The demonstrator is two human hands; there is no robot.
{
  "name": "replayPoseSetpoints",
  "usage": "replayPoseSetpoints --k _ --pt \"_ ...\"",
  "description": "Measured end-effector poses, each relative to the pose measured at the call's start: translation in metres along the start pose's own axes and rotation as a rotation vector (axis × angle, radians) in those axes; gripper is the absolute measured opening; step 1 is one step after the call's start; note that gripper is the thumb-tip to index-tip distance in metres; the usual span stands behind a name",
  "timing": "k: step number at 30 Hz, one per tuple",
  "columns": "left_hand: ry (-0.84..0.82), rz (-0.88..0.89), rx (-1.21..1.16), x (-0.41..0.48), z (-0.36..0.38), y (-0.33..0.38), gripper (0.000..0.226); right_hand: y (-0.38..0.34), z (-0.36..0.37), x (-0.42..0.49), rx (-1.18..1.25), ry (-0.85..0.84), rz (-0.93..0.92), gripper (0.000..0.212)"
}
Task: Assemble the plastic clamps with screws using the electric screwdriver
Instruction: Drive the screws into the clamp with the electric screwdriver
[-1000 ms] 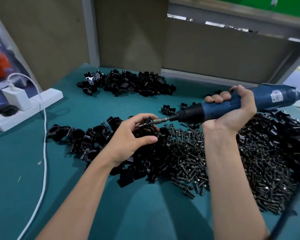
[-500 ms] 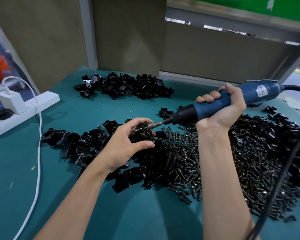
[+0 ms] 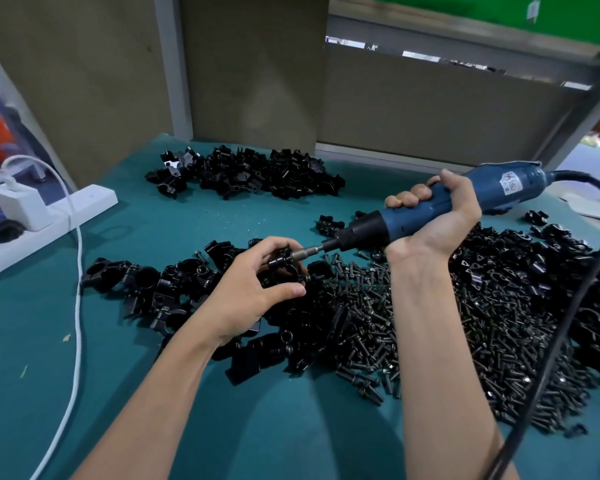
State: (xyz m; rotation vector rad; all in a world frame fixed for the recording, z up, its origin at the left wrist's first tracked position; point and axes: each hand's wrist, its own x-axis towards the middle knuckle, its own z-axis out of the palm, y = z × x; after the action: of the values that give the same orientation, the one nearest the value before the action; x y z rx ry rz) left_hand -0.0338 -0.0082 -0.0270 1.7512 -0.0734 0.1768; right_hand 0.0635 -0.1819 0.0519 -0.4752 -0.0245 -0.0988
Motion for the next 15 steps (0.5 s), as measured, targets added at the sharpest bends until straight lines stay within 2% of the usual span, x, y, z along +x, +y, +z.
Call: replayPoseSetpoints --k 15 --pt "-0.003 0.011 -0.016 -0.0003 -0.0006 -0.0003 0.048 0.0020 -0.0017 -0.0002 0.021 0.034 0.008 0.020"
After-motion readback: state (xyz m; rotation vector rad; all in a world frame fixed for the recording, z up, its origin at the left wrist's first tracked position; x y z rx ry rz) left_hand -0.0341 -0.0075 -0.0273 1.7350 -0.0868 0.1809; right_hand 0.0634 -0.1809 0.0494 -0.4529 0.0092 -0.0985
